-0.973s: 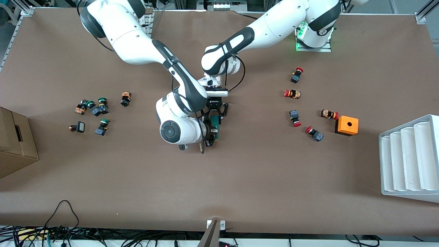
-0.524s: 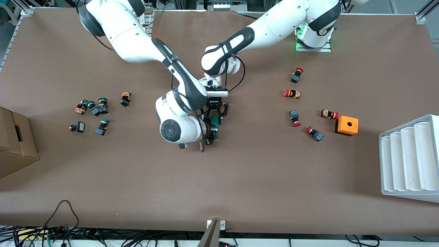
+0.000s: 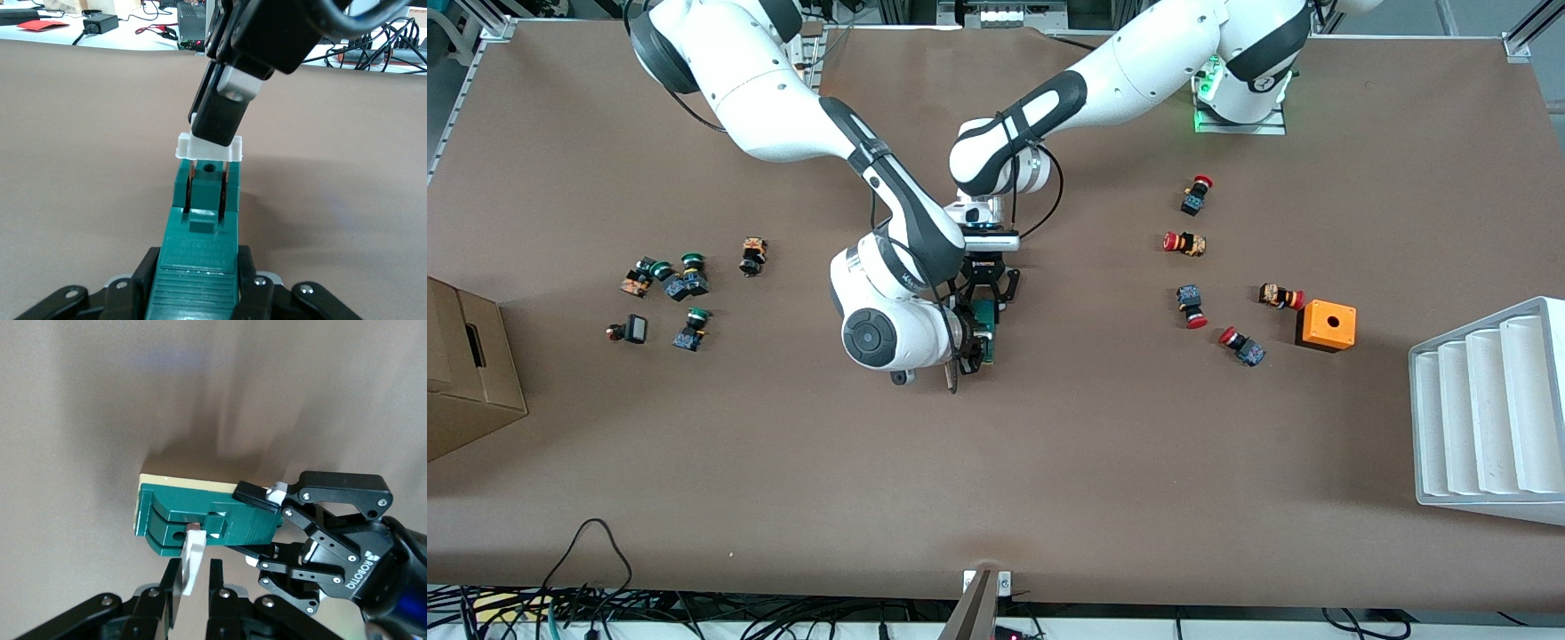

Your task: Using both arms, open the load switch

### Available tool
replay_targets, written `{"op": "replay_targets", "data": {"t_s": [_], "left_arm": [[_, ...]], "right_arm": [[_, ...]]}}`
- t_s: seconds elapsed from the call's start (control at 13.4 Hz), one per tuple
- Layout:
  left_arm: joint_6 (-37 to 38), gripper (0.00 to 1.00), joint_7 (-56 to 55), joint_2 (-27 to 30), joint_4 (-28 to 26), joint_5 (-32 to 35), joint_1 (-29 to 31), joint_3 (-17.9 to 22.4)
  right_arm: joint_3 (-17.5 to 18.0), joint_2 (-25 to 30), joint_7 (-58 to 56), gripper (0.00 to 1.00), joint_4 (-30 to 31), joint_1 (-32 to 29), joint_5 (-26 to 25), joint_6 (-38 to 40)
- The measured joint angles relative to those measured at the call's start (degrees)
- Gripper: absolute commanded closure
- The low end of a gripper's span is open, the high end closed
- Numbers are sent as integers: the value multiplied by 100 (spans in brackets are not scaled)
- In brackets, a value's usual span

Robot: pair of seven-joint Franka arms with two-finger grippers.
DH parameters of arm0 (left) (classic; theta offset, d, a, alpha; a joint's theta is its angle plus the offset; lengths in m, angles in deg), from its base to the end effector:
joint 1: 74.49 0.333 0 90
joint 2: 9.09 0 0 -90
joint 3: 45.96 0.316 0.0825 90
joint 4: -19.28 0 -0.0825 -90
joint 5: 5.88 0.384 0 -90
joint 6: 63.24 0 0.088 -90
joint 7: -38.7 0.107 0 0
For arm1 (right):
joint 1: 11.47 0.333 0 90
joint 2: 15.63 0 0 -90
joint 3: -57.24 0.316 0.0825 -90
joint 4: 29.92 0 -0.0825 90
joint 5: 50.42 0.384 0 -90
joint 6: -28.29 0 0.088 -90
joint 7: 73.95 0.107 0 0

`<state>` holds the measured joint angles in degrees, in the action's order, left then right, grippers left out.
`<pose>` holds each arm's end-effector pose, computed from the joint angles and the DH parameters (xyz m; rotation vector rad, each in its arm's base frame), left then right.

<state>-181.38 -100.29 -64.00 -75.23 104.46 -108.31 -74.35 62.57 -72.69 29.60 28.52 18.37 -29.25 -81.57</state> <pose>0.3848 -0.5492 0.0975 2.7060 0.1676 1.5160 0.6310 0.4451 0.2377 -2.3248 1.9123 0.6516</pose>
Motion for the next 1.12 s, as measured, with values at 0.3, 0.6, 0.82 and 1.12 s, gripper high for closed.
{"op": "replay_targets", "data": {"t_s": [0.3,0.6,0.82,1.12], "left_arm": [[0,51,0,0,0,0,0,0],[0,50,0,0,0,0,0,0],[0,50,0,0,0,0,0,0],[0,50,0,0,0,0,0,0]], "right_arm": [[0,28,0,79,3,6,-1,28],[0,38,0,80,4,21,-4,33],[0,73,0,81,58,36,-10,41],[41,191,-1,81,256,56,-71,42]]}}
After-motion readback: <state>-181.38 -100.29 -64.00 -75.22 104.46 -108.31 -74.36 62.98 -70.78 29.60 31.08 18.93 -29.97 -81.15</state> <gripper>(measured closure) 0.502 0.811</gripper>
